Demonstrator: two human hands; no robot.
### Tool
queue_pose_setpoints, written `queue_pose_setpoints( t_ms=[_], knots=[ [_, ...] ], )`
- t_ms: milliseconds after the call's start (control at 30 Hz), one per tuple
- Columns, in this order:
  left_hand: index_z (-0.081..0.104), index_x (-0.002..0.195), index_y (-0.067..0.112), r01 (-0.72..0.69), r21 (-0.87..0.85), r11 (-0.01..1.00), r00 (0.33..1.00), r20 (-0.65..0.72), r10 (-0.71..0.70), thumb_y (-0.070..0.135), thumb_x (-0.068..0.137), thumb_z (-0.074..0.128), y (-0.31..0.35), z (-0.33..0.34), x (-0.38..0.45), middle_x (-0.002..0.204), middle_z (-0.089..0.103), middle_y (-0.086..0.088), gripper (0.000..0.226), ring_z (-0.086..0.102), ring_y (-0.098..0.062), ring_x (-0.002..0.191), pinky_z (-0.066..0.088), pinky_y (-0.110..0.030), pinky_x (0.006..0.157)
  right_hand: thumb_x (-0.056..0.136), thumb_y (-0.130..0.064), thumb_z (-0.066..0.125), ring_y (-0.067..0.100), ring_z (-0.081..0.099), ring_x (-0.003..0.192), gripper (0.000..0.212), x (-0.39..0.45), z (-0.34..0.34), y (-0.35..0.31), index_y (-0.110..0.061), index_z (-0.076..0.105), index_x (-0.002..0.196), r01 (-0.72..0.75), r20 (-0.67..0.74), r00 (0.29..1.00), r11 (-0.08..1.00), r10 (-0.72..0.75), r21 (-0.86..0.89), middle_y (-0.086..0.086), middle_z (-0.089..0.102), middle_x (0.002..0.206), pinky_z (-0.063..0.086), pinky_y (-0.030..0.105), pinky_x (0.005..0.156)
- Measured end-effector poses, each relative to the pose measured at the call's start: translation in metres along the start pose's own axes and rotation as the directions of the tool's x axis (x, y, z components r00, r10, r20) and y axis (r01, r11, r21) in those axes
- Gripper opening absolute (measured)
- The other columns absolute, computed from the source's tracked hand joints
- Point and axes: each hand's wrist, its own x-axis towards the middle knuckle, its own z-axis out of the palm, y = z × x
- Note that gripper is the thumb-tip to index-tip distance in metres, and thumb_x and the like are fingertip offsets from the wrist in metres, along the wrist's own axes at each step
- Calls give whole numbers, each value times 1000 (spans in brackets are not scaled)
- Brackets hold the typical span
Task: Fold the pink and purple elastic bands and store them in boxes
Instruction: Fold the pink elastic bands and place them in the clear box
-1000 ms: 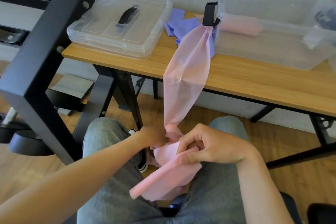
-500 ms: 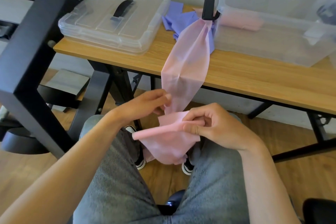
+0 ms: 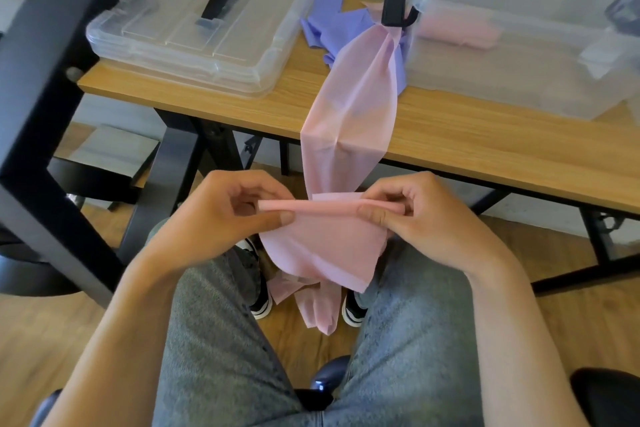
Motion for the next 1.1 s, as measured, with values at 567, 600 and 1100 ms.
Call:
queue_pose_setpoints(
  t_ms=[567, 600, 1100],
  knots=[
    [78, 103, 14, -177, 112, 978, 930, -307, 204, 15, 82, 78, 21, 12, -16, 84, 80, 6, 21, 78, -15, 74, 64, -29, 70, 88, -55, 68, 14, 39, 52, 30, -14, -12, -19, -29, 75, 78, 173, -343, 895, 931, -285, -322, -10, 40, 55, 30, 31, 48],
    [78, 103, 13, -179, 91, 980, 924, -326, 200, 13, 81, 79, 22, 13, -15, 85, 80, 5, 22, 78, -15, 76, 64, -30, 71, 88, -56, 69, 14, 39, 49, 31, -15, -11, -18, -28, 75, 75, 178, -343, 894, 932, -287, -317, -9, 40, 51, 28, 29, 47],
    [75, 108, 13, -91, -35, 995, 933, -353, 73, 9, 87, 71, 23, 8, -17, 84, 80, -1, 22, 79, -20, 78, 64, -30, 75, 96, -29, 70, 11, 60, 45, 14, -15, -11, -4, -25, 79, 105, 254, -335, 890, 946, -310, -201, -8, 63, 51, 47, 21, 52]
  ],
)
